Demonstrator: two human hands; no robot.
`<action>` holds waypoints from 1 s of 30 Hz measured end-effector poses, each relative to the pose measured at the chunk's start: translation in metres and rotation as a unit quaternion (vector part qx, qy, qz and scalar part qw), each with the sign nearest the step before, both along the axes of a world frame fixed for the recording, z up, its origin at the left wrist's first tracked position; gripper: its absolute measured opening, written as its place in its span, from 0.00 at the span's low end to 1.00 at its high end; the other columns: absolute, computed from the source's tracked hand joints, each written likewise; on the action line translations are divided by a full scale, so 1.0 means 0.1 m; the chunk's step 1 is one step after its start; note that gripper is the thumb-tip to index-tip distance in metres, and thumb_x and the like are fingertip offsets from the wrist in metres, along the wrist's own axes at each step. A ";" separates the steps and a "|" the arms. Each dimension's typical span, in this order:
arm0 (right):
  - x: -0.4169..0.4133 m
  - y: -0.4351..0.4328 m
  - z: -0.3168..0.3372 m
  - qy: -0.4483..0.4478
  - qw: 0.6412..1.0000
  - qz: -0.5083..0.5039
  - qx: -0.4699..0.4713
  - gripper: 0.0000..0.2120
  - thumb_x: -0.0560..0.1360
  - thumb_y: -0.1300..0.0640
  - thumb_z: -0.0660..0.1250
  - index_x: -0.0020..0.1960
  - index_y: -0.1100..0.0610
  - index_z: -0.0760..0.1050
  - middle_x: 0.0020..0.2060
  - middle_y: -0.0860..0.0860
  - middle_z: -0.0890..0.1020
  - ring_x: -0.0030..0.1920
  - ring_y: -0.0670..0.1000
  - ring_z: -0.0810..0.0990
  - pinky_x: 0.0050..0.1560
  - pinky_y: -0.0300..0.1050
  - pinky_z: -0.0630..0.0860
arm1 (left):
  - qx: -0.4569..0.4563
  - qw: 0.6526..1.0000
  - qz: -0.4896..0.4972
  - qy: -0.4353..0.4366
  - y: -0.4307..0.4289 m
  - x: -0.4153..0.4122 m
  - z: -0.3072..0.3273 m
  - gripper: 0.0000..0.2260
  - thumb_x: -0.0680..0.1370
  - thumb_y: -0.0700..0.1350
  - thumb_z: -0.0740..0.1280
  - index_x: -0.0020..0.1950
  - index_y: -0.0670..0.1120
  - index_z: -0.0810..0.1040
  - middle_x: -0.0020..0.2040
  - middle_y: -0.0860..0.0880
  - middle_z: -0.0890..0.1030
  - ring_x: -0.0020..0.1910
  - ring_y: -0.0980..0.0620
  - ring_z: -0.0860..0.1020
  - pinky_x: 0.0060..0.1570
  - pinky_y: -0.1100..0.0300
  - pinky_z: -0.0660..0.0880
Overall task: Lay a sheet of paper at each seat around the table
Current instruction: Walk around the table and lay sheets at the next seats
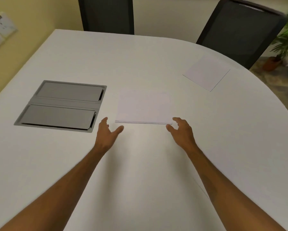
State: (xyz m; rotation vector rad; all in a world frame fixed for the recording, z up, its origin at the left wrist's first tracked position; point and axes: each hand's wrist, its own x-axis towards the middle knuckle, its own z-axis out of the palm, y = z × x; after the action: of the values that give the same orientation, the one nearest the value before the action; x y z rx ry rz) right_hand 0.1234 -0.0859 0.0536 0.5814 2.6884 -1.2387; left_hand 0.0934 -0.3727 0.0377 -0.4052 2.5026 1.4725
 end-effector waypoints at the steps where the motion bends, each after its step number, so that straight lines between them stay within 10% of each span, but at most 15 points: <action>1: -0.11 0.03 -0.11 -0.015 1.000 -0.014 -0.010 0.24 0.79 0.51 0.68 0.73 0.57 0.70 0.70 0.57 0.73 0.69 0.56 0.72 0.68 0.48 0.69 | 0.020 0.999 0.023 -0.020 -0.01 -0.15 -0.10 0.40 0.75 0.52 0.74 0.80 0.44 0.57 0.79 0.46 0.62 0.75 0.46 0.67 0.70 0.50 0.68; 10: -0.77 0.20 -0.74 -0.045 0.987 -0.140 -0.058 0.27 0.73 0.54 0.75 0.69 0.60 0.74 0.63 0.56 0.80 0.63 0.56 0.78 0.66 0.48 0.73 | 0.061 0.974 0.182 -0.120 -0.03 -1.07 -0.64 0.29 0.70 0.38 0.78 0.68 0.42 0.69 0.62 0.41 0.77 0.59 0.40 0.79 0.62 0.43 0.77; 18: -1.03 0.09 -0.88 -0.025 0.978 -0.204 -0.031 0.15 0.71 0.63 0.73 0.58 0.62 0.81 0.54 0.58 0.84 0.55 0.60 0.82 0.58 0.55 0.80 | 0.081 0.955 0.232 -0.163 0.02 -1.32 -0.70 0.12 0.68 0.33 0.78 0.47 0.37 0.79 0.46 0.38 0.81 0.33 0.46 0.77 0.33 0.56 0.78; 23: -1.07 0.10 -0.90 -0.017 0.950 -0.292 -0.108 0.10 0.67 0.70 0.75 0.47 0.63 0.82 0.47 0.57 0.85 0.46 0.57 0.83 0.50 0.51 0.83 | 0.115 0.947 0.244 -0.173 0.00 -1.35 -0.72 0.19 0.66 0.29 0.78 0.55 0.35 0.80 0.54 0.37 0.83 0.49 0.41 0.84 0.51 0.46 0.83; 30: -1.17 0.21 -0.92 -0.072 0.941 -0.306 -0.126 0.15 0.70 0.62 0.77 0.53 0.66 0.81 0.46 0.57 0.84 0.45 0.56 0.84 0.51 0.49 0.83 | 0.153 0.938 0.263 -0.167 0.01 -1.31 -0.78 0.09 0.71 0.27 0.74 0.43 0.38 0.77 0.52 0.35 0.83 0.36 0.41 0.81 0.38 0.50 0.83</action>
State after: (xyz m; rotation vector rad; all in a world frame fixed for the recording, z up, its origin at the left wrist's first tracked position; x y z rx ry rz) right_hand 0.0066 -0.0647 -0.0380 1.4715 2.2360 -1.5587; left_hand -0.0374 -0.3716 -0.0403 -1.2199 1.9350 1.7514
